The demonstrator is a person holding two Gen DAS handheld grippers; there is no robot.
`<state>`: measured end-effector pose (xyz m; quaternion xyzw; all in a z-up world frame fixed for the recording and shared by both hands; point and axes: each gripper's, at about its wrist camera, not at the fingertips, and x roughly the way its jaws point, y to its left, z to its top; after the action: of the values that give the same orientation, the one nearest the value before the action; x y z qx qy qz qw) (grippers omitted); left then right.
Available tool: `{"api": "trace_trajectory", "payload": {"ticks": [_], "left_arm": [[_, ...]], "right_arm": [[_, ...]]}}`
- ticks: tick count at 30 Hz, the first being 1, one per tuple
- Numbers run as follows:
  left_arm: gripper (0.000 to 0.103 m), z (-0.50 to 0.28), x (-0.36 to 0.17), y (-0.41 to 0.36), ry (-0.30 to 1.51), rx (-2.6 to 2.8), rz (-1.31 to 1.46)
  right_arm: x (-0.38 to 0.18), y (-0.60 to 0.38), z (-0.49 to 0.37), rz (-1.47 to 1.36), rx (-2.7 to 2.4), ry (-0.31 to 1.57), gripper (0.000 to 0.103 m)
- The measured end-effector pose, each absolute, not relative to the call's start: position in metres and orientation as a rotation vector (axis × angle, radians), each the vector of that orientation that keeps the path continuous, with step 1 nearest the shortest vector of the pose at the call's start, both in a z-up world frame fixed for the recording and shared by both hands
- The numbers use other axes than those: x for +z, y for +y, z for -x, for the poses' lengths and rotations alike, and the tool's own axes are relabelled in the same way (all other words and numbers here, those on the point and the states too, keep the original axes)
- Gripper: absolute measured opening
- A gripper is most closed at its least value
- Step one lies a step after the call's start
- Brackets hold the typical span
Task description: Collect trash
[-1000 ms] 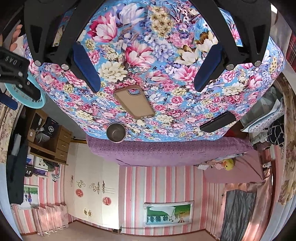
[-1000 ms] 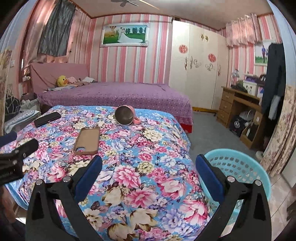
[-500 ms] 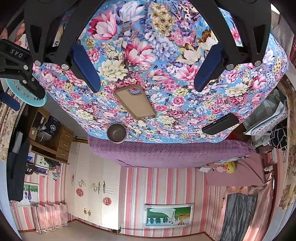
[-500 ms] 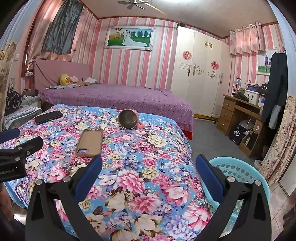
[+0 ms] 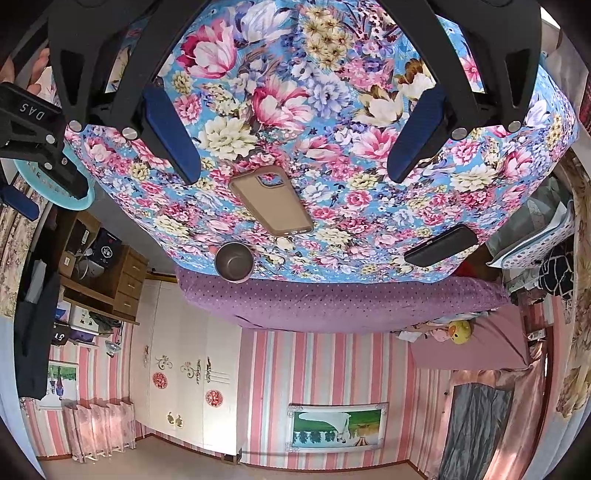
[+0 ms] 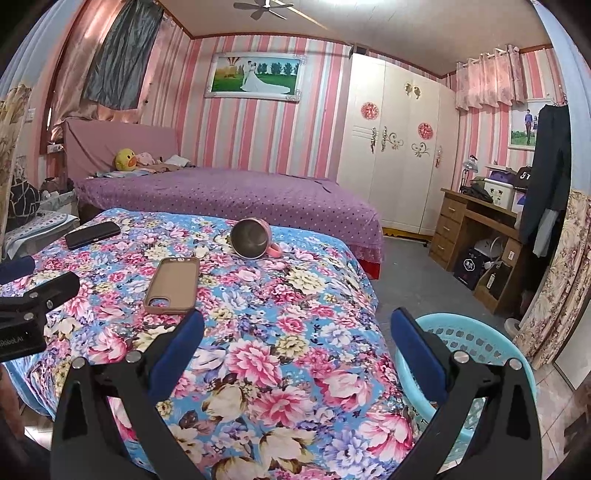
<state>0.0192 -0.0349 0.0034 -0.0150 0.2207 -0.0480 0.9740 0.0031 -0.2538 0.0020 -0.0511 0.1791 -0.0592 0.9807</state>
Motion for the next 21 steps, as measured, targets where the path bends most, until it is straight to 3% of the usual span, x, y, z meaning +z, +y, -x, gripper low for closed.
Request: {"api": "trace_trajectory", "payload": {"ticks": [21], "left_arm": [[0.098,-0.0199,0.001,-0.0346,0.452,-0.095,0.027]], "right_arm": [[-0.0017,-0.2538,-0.0054,0.097,-0.124,0.37,0.098]]}}
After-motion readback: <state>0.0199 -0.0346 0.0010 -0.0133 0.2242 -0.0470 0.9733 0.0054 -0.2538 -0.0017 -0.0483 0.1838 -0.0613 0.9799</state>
